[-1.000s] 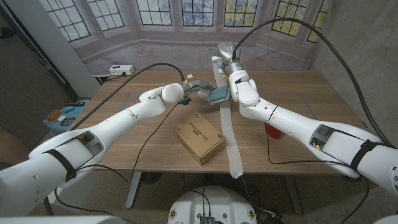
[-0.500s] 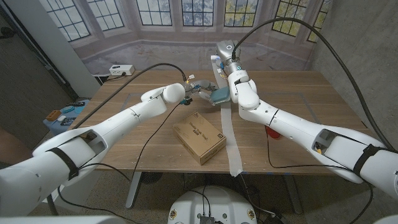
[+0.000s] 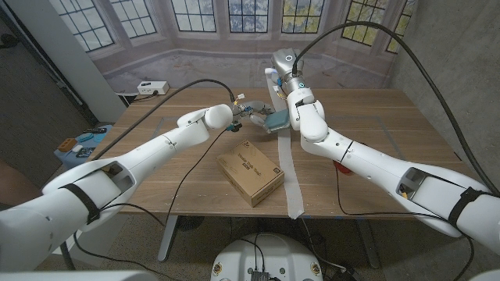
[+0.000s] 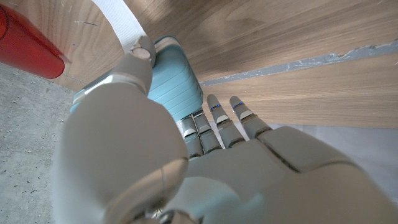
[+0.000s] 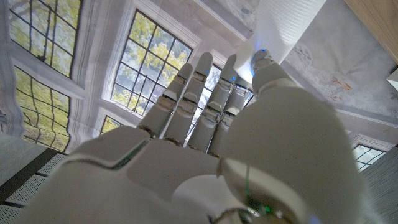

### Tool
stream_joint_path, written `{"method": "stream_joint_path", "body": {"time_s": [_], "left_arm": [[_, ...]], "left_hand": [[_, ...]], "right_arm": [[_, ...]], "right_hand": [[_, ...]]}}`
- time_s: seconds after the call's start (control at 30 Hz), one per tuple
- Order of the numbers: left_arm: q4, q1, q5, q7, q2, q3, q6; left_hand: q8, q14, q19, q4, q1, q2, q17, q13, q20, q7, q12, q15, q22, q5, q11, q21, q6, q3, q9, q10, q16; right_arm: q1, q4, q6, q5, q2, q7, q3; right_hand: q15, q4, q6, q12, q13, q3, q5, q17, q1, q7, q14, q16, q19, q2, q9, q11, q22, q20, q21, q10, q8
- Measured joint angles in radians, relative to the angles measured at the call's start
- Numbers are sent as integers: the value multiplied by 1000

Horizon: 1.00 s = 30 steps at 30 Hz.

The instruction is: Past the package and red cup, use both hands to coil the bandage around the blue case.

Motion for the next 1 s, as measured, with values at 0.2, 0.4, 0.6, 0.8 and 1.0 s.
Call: {"method": "stream_joint_path", "body": {"time_s": [0.2, 0.4, 0.6, 0.8, 1.0], "left_arm": [[11, -6, 0, -3, -5, 3, -8], [15, -16, 5, -10, -8, 9, -9], [3, -29, 20, -34, -3, 14, 8], [-15, -44, 29, -50, 8, 18, 24], [-27, -58, 44, -78, 16, 22, 48]], "left_hand": [[0, 0, 0, 0, 0, 0, 0, 0, 0, 1, 0, 0, 0, 0, 0, 0, -1, 0, 0, 0, 0], [0, 0, 0, 0, 0, 0, 0, 0, 0, 1, 0, 0, 0, -1, 0, 0, -1, 0, -2, 0, 0], [2, 0, 0, 0, 0, 0, -5, 0, 0, 2, 0, 0, 0, 6, 0, 0, -2, 0, -5, 0, 0], [6, 0, 0, 0, 0, 0, -5, 0, 0, 3, 0, 0, 0, 6, 0, 0, -3, 0, -5, 0, 0], [6, 0, 0, 0, 0, 0, -5, 0, 0, 3, 0, 0, 0, 6, 0, 0, -3, 0, -5, 0, 0]], "right_arm": [[-23, -37, -10, -27, -7, 19, 14], [-46, -74, -15, -63, -15, 38, 27], [-73, -108, -14, -92, -20, 50, 43], [-85, -121, -5, -118, -19, 60, 52], [-110, -140, 3, -144, -10, 69, 68]], "right_hand": [[0, 0, 0, 0, -3, 0, 0, 0, 0, 0, 0, 0, 0, 0, 0, 0, 0, 0, 0, 0, 0], [0, 0, 0, -1, 0, 0, -3, 5, 0, 0, 0, 0, 0, 0, 1, 2, 0, 0, 0, -2, -2], [-2, 4, -4, -1, 1, -4, -3, 5, 0, 4, 2, 0, 0, 0, 1, 3, 0, 0, 0, -4, -2], [-5, 4, -4, -2, 1, -4, -3, 5, 0, 4, 5, 0, 0, 0, 1, 1, 0, 0, 0, -1, -2], [-5, 1, -4, -5, 1, -7, -4, 6, 0, 4, 5, 0, 0, 0, 1, 0, 0, 0, 0, 0, -2]]}}
